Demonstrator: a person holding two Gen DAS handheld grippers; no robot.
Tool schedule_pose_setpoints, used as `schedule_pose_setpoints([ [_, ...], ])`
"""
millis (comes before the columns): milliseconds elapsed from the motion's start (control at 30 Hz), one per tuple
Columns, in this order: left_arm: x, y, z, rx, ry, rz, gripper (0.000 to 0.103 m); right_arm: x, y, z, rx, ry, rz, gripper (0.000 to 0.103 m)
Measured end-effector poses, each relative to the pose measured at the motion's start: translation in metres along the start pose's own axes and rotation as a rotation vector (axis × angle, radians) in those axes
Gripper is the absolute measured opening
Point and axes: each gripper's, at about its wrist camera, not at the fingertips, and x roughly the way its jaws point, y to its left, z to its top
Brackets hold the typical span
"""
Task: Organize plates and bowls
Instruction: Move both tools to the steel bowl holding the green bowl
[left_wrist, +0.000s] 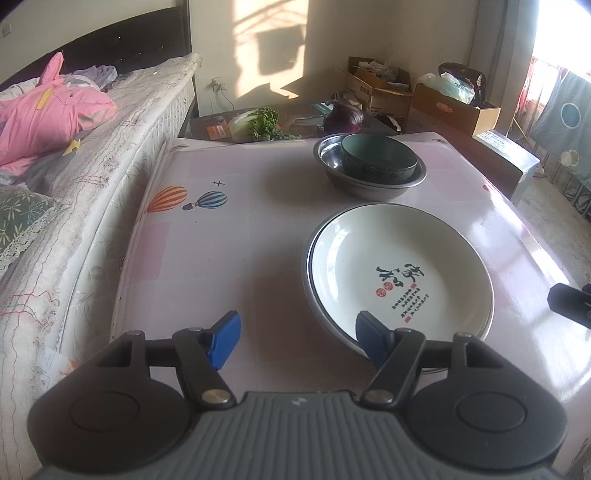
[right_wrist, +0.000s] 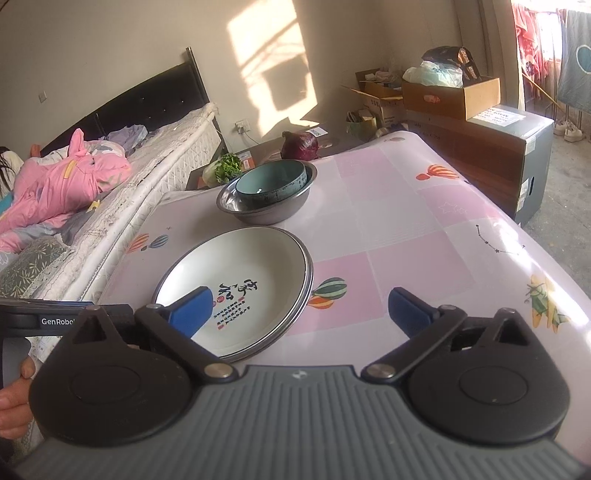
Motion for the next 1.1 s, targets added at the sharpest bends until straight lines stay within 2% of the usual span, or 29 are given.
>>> schedule_pose_setpoints([
  [367, -0.014, 0.006, -0.004, -0.005, -0.016, 0.020, 0.072, -0.025, 0.023, 0.009, -0.195, -0.093, -0.177, 0.102],
  [533, -0.016, 0.010, -0.003, -0.012, -0.019, 0.021, 0.072, -0.033, 0.026, 0.021, -0.245, -0.097, -0.159, 0.102],
  [700, -0.014, 0.017, 0.002, -0.020, -0.026, 0.014, 0.076, -0.037, 0.025, 0.042, -0.298, -0.129, -0.196, 0.102],
  [767, -0.012, 0.020, 0.007, -0.026, -0.027, 0.010, 0.077, -0.037, 0.022, 0.054, -0.306, -0.141, -0.173, 0.102],
  [933, -0.006, 0.028, 0.020, -0.042, -0.036, -0.009, 0.086, -0.028, 0.015, 0.076, -0.253, -0.111, -0.075, 0.102],
  [1100, 0.003, 0.033, 0.037, -0.044, -0.067, -0.007, 0.094, -0.010, 0.011, 0.086, -0.209, -0.126, -0.085, 0.102],
])
